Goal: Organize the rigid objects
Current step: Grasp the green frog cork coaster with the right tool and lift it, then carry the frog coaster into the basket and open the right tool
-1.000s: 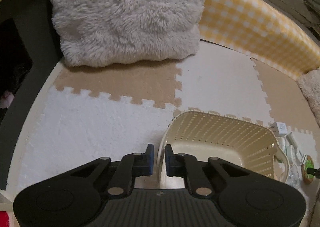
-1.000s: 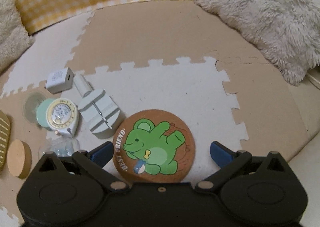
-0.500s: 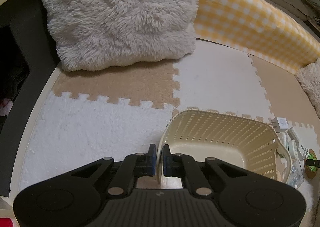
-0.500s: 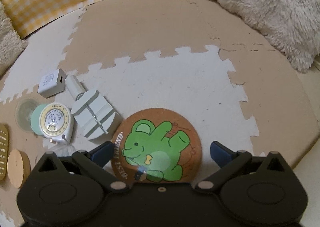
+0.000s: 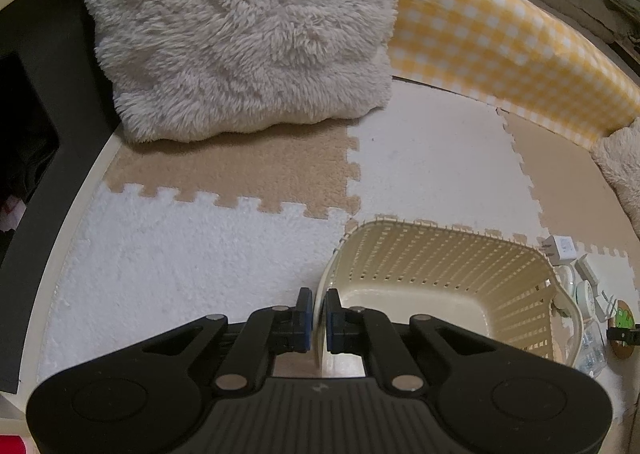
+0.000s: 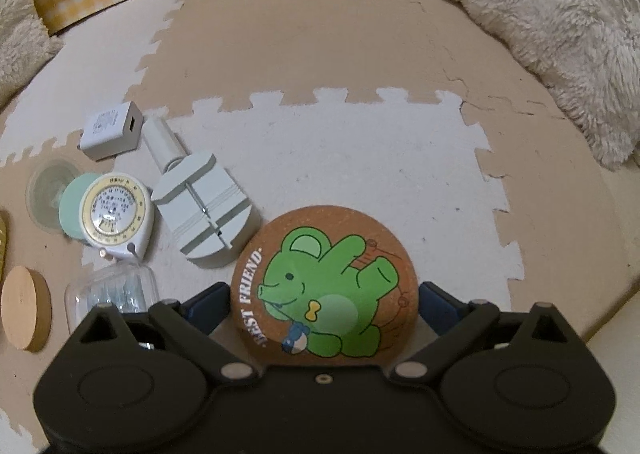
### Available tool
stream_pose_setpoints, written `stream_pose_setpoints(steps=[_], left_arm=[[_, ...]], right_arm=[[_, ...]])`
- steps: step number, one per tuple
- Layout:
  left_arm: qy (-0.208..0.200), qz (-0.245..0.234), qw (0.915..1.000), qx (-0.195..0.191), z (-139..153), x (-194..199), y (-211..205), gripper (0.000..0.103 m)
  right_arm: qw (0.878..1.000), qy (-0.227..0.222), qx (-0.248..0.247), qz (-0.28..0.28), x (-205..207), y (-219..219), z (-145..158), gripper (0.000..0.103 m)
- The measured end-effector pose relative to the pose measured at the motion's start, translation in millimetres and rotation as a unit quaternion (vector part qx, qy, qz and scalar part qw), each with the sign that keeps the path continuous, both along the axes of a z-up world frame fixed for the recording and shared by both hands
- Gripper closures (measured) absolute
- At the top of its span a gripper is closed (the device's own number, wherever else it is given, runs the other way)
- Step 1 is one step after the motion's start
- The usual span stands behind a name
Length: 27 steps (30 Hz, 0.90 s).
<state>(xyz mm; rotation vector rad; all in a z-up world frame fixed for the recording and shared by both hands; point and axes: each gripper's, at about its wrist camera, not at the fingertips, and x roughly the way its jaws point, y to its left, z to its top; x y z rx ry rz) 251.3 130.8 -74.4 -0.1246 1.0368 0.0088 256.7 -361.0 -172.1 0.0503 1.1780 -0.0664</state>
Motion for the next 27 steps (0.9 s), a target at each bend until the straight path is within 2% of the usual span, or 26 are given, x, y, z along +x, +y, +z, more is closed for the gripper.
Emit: stream_pose_setpoints(steps=[4,7,12,18,27], left_arm=[[0.001,0.005,0.9999,-0.009,0.3,0.3,2.0,0.096],[0.002,0.007,0.9999,-0.015,0.5,0.6,2.8,0.096],[0.003,0.012,0.9996,-0.024,0.5,1.0,4.6,0.096],[0.002,0.011,0.9995,-0.028,-0.1,1.0,7.0,0.096],[0.004,0.015,0.9989,-0.045,-0.4,1.9,11.5,0.096]], right_arm=[[1.000,-0.003,0.002,-0.003,-7.0,5.6,9.9,0.003],[1.000,-0.028,0.001,-0.006,-14.0,15.7,26.3,0.003],[0.995,-0.077,0.059,-0.014,-26.7,41.3,57.3,0.003],[0.985,-0.131,0.103,0.036,-34.3,97.9,92.5,0.003],[0.969,-0.161,0.144,0.125,-31.4,201.4,120.4,0.003]])
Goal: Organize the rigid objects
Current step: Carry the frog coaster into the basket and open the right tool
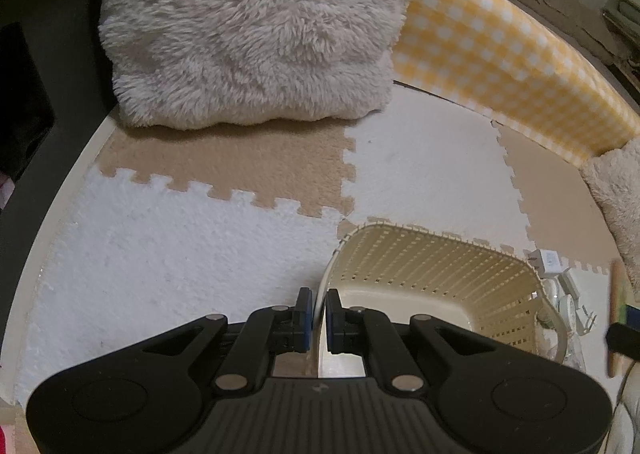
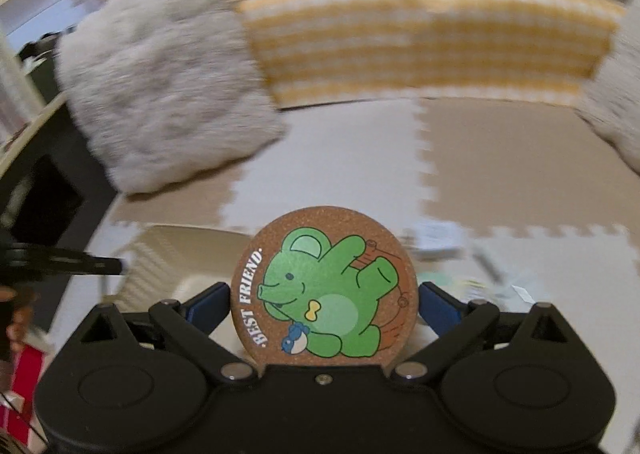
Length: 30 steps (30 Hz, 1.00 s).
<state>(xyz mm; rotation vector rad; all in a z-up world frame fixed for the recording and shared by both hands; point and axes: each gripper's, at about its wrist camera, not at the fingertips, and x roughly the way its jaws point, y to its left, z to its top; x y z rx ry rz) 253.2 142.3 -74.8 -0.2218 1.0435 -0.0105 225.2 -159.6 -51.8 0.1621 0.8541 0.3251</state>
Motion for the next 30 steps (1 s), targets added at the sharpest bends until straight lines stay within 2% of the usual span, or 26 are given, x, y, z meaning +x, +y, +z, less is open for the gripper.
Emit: stream_pose_setpoints(steps=[5,13,20,26,30], left_arm=[[0.001,0.000,0.9999,-0.015,-0.5,0.7,4.6,0.096],[-0.005,0.001,0.9992,-0.038,0.5,-0.4,9.8,0.096],[0.000,0.005,0.9987,-0.051,-2.0,-0.1,15.8,0.096],[0.001,0.009,0.9982,-0.059,-2.0,0.1,18.2,0.096],[0.002,0.009,0.9984,-0.057,-2.1,0.4,18.1,0.096]], right_arm=[[0.999,-0.006,-0.001,0.039,8.1,59.6,-0.5,0.003],[0.995,0.033,-0.041,0.084,15.6,129.0,-35.9,0.003],[0.992,0.071,-0.053,0.090,28.4,162.7,-65.7,0.003],[0.990,0.117,-0.008,0.079,35.3,170.8,-81.7,0.003],[0.989,0.128,-0.013,0.072,37.1,175.4,-87.0,0.002]])
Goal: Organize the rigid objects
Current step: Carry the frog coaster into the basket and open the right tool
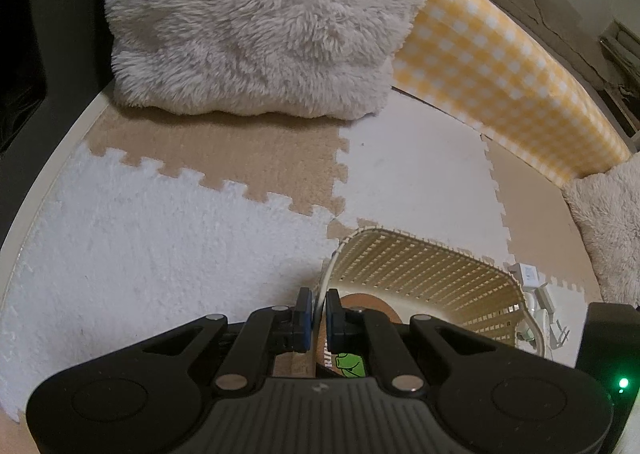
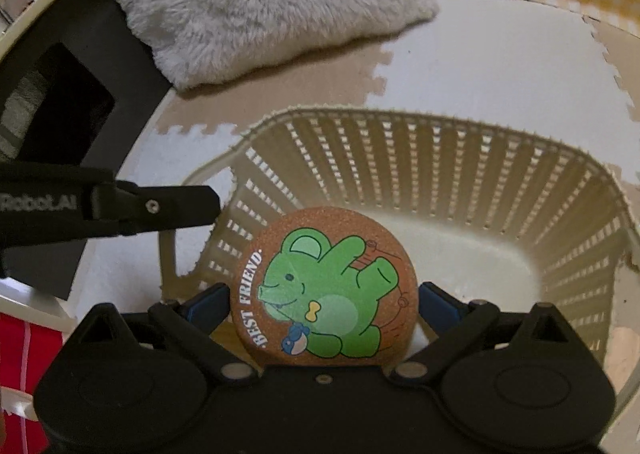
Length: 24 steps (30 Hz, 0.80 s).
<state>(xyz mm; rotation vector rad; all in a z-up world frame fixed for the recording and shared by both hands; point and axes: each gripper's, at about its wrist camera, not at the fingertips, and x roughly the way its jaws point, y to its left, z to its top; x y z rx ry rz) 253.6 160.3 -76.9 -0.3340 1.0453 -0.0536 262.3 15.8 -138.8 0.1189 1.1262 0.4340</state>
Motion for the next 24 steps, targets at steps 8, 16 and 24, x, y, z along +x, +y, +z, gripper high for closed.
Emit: stream_pose_setpoints(steps=[8,16,24], left_arm=[[-0.002,0.000,1.0000,0.003,-0.7,0.8,-1.9,0.096],[-0.004,-0.002,0.9999,0.013,0.1,0.6,-4.3,0.096],[-0.005,-0.003,0.9997,0.022,1.1,-0.4,-6.8,0.096]], right_arm=[[1.000,0.004,0.001,-0.002,-0.7,-5.4,4.1,0.000],[1.000,-0.017,0.004,-0.001,-12.7,-21.9,29.5,0.000],[0.998,-0.057,0.006,0.008,-34.8,-46.1,69.1,0.000]])
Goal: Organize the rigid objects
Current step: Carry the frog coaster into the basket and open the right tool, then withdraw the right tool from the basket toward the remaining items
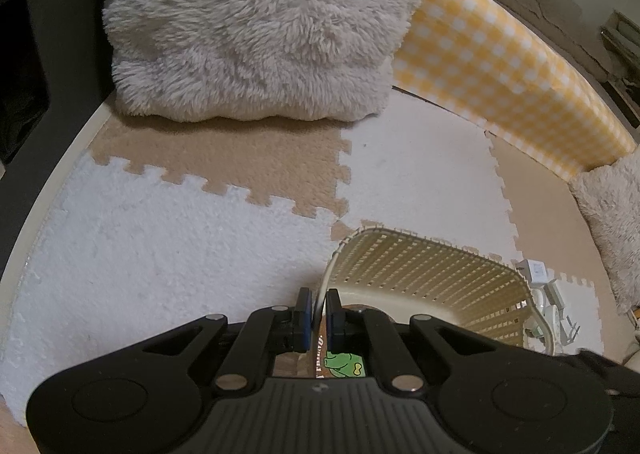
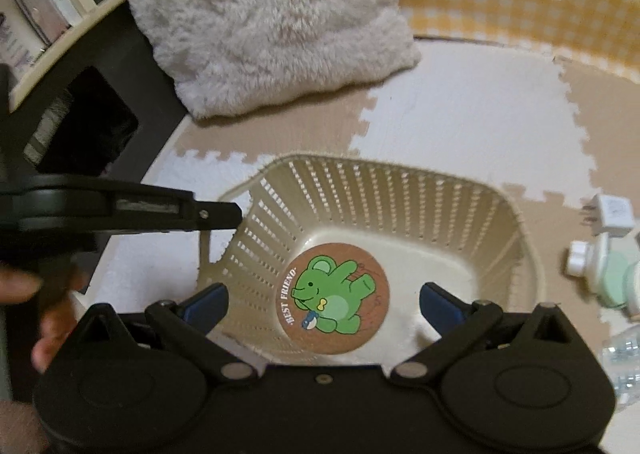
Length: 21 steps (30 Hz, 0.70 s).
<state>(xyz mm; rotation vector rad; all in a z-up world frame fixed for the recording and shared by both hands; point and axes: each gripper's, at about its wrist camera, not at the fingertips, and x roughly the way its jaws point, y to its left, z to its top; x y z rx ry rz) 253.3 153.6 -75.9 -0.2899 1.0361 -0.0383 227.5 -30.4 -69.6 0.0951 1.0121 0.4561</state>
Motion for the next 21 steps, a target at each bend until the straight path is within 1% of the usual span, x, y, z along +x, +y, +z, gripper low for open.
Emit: stream_pose_setpoints(steps=[6,10,16,21], left_arm=[[-0.002,-0.005,0.9999,0.010,0.5,-0.7,-1.9,0.096],[-0.003,-0.005,0.9999,0.014,0.7,-0.8,-3.1,0.096],[-0.005,-0.009,0.9996,0.025,1.8,-1.4,-6.2,0.096],[-0.005,-0.010,0.9995,0.030,2.0,-1.1,-7.7,0.096]], right_arm=[[0.999,-0.042,0.028,0.001,-20.3,-29.8,35.5,0.000],[0.996,-0.074,0.042,-0.016,-31.5,-61.8,59.7,0.000],[0.989,-0.130,0.031,-0.062,-45.7,-119.4,88.4,0.000],[0.983,-0.150,0.011,-0.105,-52.2,-163.4,95.4,0.000]])
